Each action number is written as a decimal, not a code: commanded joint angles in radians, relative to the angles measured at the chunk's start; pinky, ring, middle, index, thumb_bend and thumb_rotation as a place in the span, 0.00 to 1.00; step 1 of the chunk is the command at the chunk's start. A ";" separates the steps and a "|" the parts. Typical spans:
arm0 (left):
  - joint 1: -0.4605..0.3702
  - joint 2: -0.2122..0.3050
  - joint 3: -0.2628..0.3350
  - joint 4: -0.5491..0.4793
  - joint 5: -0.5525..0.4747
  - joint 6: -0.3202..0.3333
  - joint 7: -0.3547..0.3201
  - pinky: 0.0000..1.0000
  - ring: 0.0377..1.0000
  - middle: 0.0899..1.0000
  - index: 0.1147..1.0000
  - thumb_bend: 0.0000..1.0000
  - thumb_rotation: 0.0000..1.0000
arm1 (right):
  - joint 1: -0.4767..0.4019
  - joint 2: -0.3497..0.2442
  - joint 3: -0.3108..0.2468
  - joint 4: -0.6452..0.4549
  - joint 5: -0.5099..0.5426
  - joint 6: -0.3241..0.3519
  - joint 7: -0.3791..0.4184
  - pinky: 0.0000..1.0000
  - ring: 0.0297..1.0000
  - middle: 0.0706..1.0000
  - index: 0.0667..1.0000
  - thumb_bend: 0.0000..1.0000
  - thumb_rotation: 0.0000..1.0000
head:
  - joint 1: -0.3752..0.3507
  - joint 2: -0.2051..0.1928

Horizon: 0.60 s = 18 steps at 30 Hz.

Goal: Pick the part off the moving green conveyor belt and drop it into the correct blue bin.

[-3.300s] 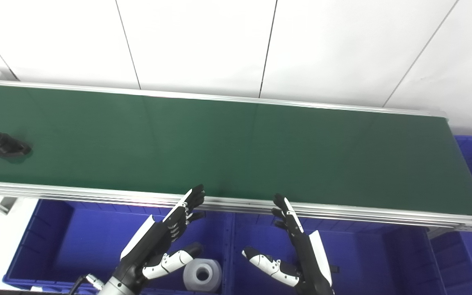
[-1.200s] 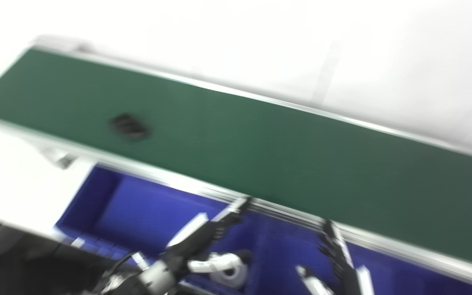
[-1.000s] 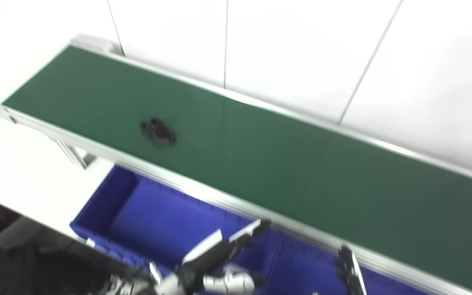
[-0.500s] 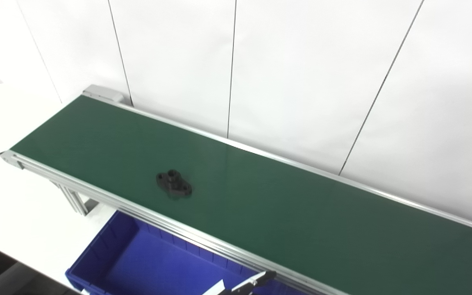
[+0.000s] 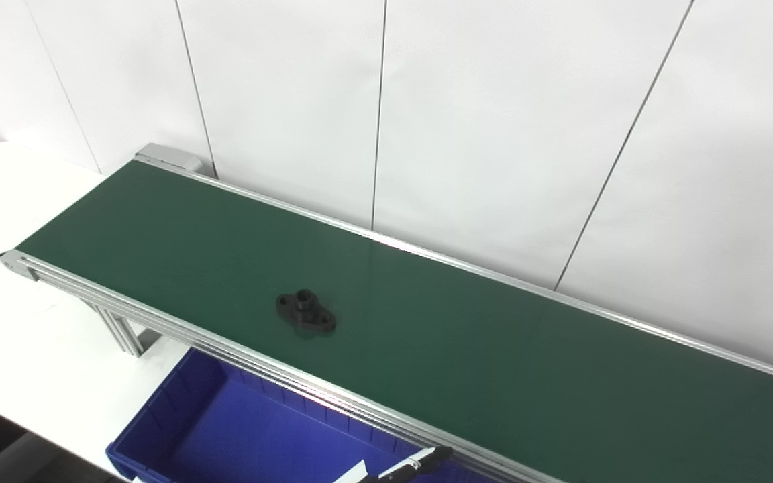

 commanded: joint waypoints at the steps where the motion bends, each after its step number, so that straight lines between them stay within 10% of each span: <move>1: -0.008 0.011 0.007 -0.032 -0.020 -0.007 -0.006 0.86 0.99 1.00 0.96 0.51 0.40 | 0.002 0.025 -0.013 -0.082 -0.026 -0.037 -0.020 0.93 0.93 0.95 0.97 0.51 0.46 | -0.036 0.012; 18: -0.039 0.050 0.042 -0.024 -0.077 -0.045 -0.034 0.90 1.00 1.00 1.00 0.44 0.57 | -0.231 0.032 -0.114 -0.339 -0.118 0.281 0.145 0.76 0.85 0.89 0.92 0.75 0.50 | -0.307 0.117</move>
